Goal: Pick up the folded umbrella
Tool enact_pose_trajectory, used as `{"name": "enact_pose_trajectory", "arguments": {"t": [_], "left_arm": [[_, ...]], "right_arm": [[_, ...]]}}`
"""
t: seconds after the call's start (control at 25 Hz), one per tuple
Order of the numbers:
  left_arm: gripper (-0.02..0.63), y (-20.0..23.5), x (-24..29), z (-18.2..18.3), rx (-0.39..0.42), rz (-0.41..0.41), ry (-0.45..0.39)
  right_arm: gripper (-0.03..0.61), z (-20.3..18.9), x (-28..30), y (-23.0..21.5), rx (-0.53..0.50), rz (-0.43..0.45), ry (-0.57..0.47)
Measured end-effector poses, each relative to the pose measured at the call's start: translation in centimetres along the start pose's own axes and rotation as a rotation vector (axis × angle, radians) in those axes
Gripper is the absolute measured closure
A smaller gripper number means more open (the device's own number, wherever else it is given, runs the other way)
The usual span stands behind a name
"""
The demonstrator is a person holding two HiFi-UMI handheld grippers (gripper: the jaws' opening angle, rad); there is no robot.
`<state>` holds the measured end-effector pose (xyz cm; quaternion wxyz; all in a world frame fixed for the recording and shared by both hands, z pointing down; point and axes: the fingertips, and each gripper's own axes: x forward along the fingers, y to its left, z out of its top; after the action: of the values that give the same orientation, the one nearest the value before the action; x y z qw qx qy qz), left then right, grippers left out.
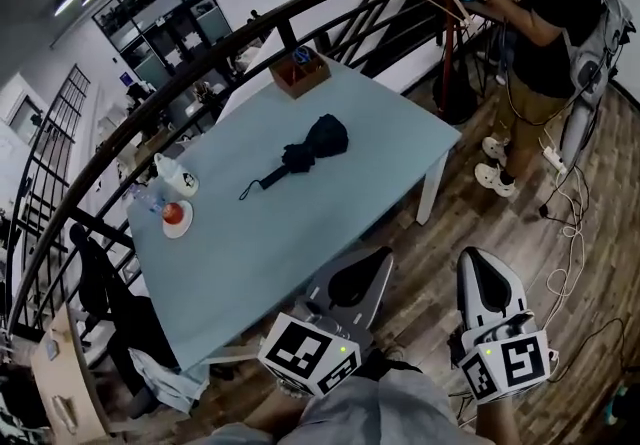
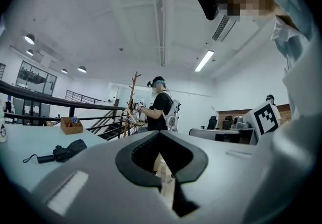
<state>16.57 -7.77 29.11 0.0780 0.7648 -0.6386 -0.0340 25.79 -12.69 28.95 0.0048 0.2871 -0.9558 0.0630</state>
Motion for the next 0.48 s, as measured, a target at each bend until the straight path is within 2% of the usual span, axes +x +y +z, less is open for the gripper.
{"name": "enact_pose_trajectory", "arguments": {"t": [0.32,0.48], "left_arm": [[0.609,2.1,0.2,-0.9,-0.002,0.047,-0.005],[0.609,4.4,0.8,-1.1,-0.015,0.079,-0.016]], "right_arm": [[0.578,-0.8,2.6,0.7,-0.01,0.075,0.008],[0.578,-0.7,4.3,0.0,-0.03,0.078,0.015]]}}
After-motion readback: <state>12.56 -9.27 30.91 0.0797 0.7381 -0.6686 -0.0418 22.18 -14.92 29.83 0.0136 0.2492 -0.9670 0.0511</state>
